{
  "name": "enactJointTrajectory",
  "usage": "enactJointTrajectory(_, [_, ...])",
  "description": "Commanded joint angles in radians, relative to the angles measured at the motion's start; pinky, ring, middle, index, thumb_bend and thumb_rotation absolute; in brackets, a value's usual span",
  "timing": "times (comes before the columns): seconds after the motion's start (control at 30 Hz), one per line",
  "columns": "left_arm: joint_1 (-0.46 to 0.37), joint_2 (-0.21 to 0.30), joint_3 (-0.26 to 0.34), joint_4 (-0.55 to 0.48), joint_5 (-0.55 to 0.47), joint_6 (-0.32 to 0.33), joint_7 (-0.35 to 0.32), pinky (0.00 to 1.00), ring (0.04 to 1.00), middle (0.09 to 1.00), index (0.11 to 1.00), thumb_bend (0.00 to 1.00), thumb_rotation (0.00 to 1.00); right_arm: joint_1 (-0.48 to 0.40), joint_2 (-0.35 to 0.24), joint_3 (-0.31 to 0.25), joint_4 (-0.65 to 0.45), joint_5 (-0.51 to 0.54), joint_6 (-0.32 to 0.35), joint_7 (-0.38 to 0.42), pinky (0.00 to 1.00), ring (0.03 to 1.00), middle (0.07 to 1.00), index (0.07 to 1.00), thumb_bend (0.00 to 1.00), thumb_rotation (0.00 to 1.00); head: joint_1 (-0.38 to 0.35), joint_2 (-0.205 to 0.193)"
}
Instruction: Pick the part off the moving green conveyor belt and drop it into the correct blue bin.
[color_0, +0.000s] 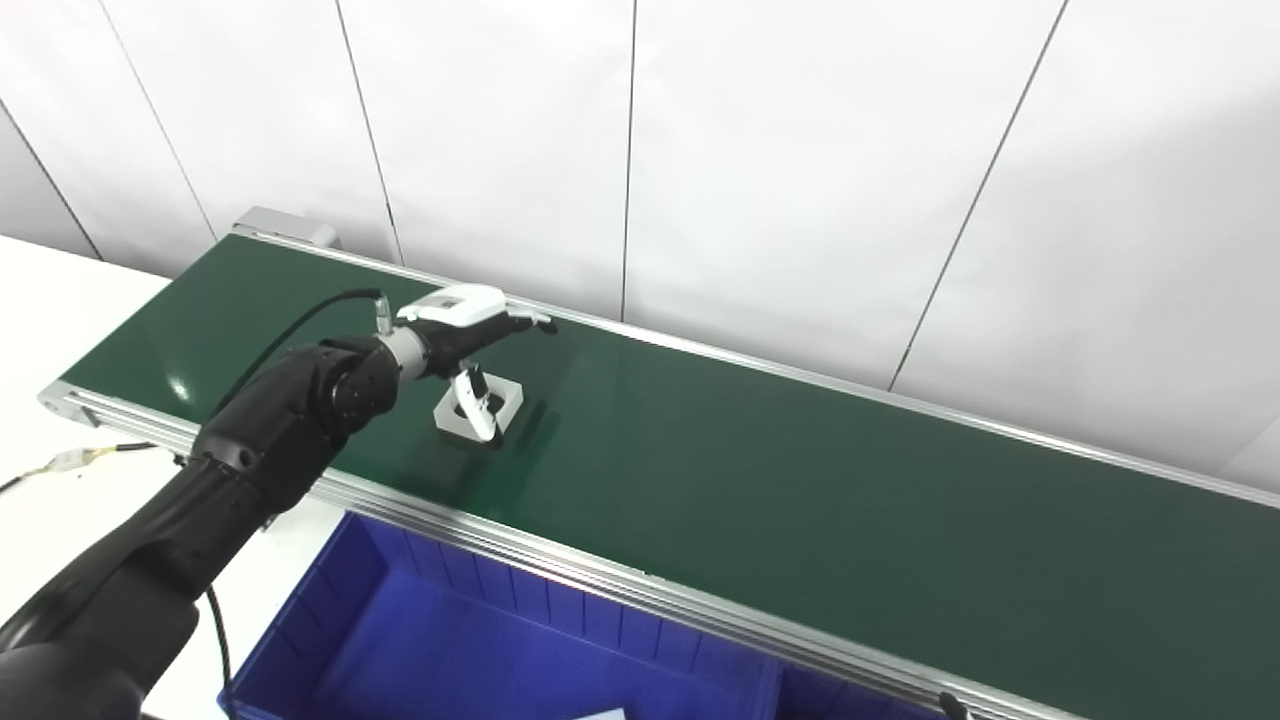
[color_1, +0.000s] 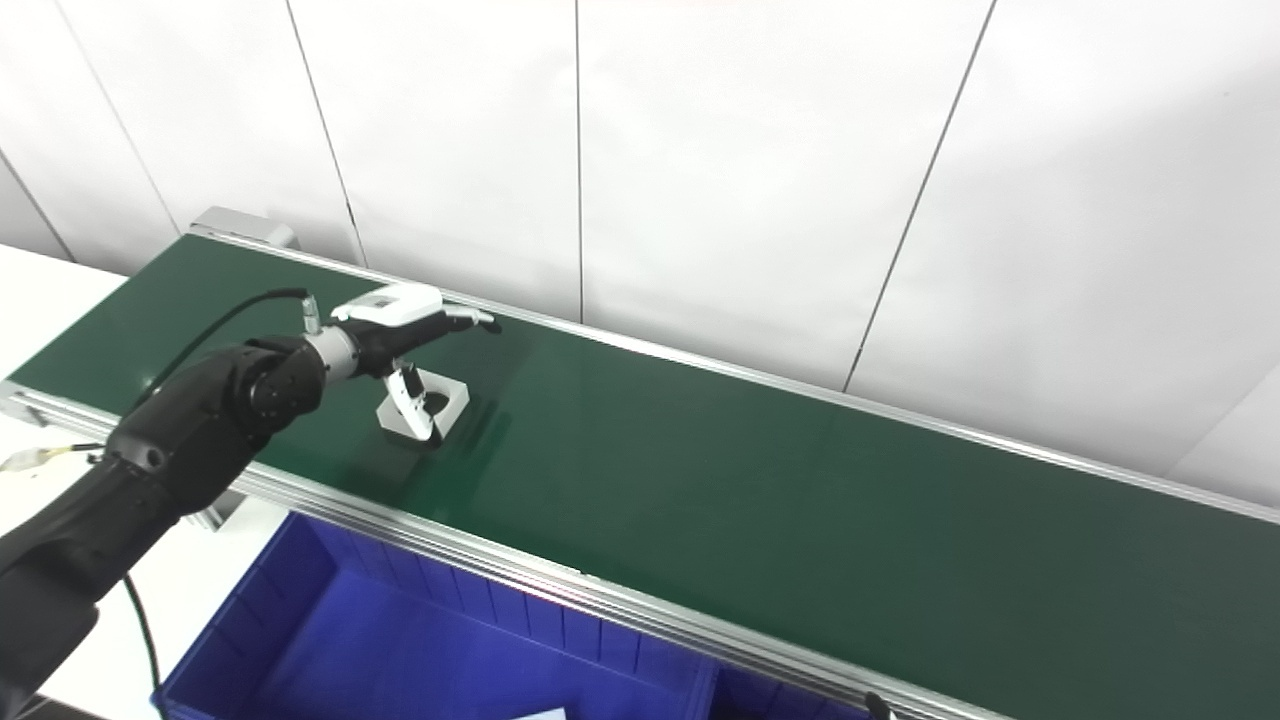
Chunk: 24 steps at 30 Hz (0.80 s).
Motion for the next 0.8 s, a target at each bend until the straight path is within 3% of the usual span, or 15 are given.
enactJointTrajectory(0.0, [-0.052,0.017,-0.005,0.005,0.026,-0.016,0.055,0.92,0.953,0.945,0.903,0.93,0.06,0.002,-0.002,-0.002,-0.021,0.000,-0.058,-0.013,0.74,0.795,0.835,0.962,0.85,0.39,0.002,0.000])
enactJointTrajectory(0.33, [-0.058,0.008,-0.049,0.074,0.063,0.005,0.081,0.92,0.947,0.952,0.907,0.92,0.04,0.006,-0.001,-0.001,-0.023,-0.002,-0.058,-0.021,0.75,0.795,0.832,0.960,0.85,0.40,0.008,0.002])
enactJointTrajectory(0.57, [-0.038,-0.013,-0.049,0.100,0.066,0.004,0.141,0.82,0.904,0.926,0.884,0.87,0.00,0.014,0.000,-0.008,-0.037,0.005,-0.058,-0.011,0.75,0.795,0.831,0.960,0.86,0.40,0.008,0.006])
enactJointTrajectory(0.63, [-0.032,-0.023,-0.047,0.104,0.062,0.004,0.158,0.73,0.851,0.910,0.872,0.84,0.00,0.015,0.001,-0.010,-0.037,0.008,-0.058,-0.010,0.74,0.791,0.830,0.960,0.86,0.40,0.009,0.006])
enactJointTrajectory(0.7, [-0.027,-0.035,-0.042,0.104,0.055,0.012,0.169,0.52,0.651,0.835,0.835,0.67,0.00,0.018,0.002,-0.012,-0.038,0.009,-0.058,-0.008,0.75,0.792,0.830,0.960,0.86,0.40,0.009,0.007])
enactJointTrajectory(0.73, [-0.026,-0.038,-0.039,0.105,0.051,0.008,0.175,0.51,0.636,0.827,0.832,0.66,0.00,0.019,0.003,-0.013,-0.039,0.009,-0.058,-0.008,0.75,0.792,0.830,0.960,0.86,0.40,0.009,0.009])
enactJointTrajectory(0.77, [-0.025,-0.040,-0.037,0.107,0.048,0.004,0.179,0.47,0.554,0.796,0.813,0.57,0.00,0.019,0.003,-0.013,-0.040,0.009,-0.058,-0.008,0.75,0.794,0.831,0.960,0.86,0.40,0.009,0.009])
